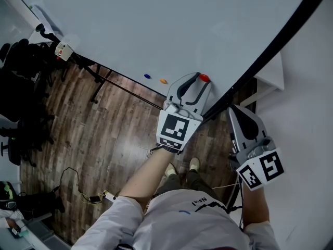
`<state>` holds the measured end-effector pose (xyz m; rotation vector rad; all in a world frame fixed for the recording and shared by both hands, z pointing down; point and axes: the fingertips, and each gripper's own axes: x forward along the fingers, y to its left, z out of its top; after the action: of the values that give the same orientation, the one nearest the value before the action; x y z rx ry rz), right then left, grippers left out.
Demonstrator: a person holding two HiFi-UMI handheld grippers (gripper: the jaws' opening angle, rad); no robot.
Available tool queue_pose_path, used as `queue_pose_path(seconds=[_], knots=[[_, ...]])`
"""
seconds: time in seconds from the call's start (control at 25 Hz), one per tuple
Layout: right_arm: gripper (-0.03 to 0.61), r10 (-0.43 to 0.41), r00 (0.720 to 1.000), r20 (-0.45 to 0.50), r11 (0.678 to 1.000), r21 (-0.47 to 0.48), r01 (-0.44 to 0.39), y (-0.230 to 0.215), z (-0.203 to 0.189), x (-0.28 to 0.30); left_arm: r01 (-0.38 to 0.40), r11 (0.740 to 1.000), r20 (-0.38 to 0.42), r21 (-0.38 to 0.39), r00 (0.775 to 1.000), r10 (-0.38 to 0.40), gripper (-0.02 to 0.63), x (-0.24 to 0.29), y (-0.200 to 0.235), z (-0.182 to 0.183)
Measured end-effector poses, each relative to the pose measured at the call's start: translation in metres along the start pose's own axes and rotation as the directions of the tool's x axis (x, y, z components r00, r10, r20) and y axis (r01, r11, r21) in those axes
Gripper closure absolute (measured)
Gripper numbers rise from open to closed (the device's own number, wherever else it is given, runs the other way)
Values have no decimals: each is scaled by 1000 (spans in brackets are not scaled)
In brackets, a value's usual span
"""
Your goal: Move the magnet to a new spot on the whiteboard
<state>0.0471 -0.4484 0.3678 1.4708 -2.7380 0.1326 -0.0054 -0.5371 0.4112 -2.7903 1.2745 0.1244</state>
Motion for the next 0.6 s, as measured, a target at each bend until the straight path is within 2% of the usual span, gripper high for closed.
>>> queue_pose_path(seconds=[0.32, 0.6], knots=[[572, 11, 1000, 0, 1000, 3, -11, 1, 2, 2, -6, 1000, -9, 4, 1000, 6, 483, -4, 1, 1], [572, 51, 999, -8, 999, 12, -50, 21, -5, 10, 0, 1000, -14, -1, 1000, 0, 483, -36, -6, 12]])
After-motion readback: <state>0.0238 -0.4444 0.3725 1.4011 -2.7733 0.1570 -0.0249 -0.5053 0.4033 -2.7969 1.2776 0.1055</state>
